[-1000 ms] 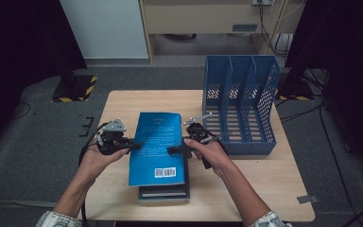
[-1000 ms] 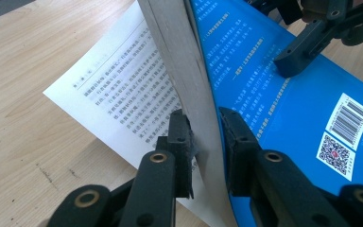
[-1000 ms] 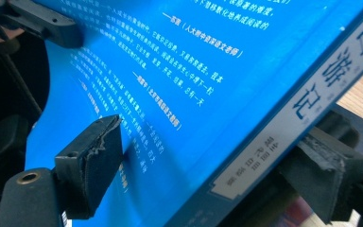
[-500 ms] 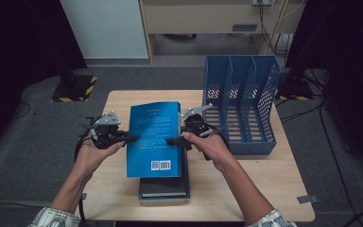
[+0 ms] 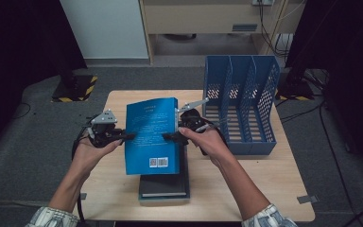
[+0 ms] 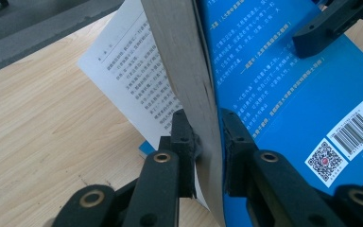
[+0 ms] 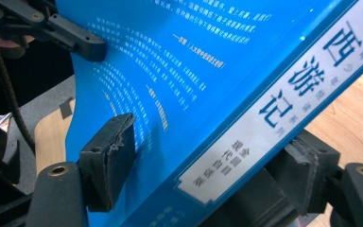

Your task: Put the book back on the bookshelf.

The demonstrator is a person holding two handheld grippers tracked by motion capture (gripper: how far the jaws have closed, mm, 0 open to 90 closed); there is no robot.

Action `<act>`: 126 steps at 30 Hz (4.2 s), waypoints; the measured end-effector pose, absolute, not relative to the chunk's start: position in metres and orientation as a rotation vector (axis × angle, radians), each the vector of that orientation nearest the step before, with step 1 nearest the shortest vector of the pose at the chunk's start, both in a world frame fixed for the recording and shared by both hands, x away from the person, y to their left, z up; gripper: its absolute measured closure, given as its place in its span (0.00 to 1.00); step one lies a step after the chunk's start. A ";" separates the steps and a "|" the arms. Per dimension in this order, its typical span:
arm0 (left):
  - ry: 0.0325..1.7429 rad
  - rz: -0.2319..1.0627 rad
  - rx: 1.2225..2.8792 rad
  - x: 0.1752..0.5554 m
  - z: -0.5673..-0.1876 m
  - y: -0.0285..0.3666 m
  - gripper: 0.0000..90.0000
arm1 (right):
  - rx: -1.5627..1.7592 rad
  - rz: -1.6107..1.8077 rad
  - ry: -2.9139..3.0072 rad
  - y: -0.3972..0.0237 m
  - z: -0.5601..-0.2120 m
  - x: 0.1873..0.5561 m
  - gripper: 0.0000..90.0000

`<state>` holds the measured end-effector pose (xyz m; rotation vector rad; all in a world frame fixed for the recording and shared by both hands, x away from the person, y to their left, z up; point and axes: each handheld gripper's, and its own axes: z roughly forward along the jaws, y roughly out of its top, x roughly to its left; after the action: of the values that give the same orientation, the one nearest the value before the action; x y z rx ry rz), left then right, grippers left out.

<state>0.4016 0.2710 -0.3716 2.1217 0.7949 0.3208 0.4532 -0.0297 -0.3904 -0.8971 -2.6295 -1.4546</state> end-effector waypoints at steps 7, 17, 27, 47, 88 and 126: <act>0.802 0.330 2.102 0.403 -0.369 0.274 0.87 | -0.909 -1.464 -2.644 -0.024 -0.382 0.458 0.33; 0.796 0.339 2.094 0.401 -0.365 0.276 0.87 | -0.905 -1.475 -2.649 -0.022 -0.377 0.462 0.35; 0.780 0.324 2.098 0.402 -0.363 0.269 0.88 | -0.929 -1.500 -2.668 -0.023 -0.361 0.466 0.39; 0.783 0.309 2.094 0.407 -0.356 0.262 0.88 | -0.941 -1.487 -2.653 -0.024 -0.350 0.472 0.52; 0.808 0.384 2.092 0.466 -0.342 0.250 0.89 | -0.896 -1.577 -2.787 -0.027 -0.306 0.515 0.65; 0.710 0.413 2.091 0.408 -0.347 0.253 0.88 | -0.711 -1.652 -2.878 -0.032 -0.304 0.444 0.66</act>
<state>0.4079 0.2533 -0.3471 2.0909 0.7102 0.4127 0.4438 -0.0318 -0.3040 -0.7108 -2.8784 -1.6520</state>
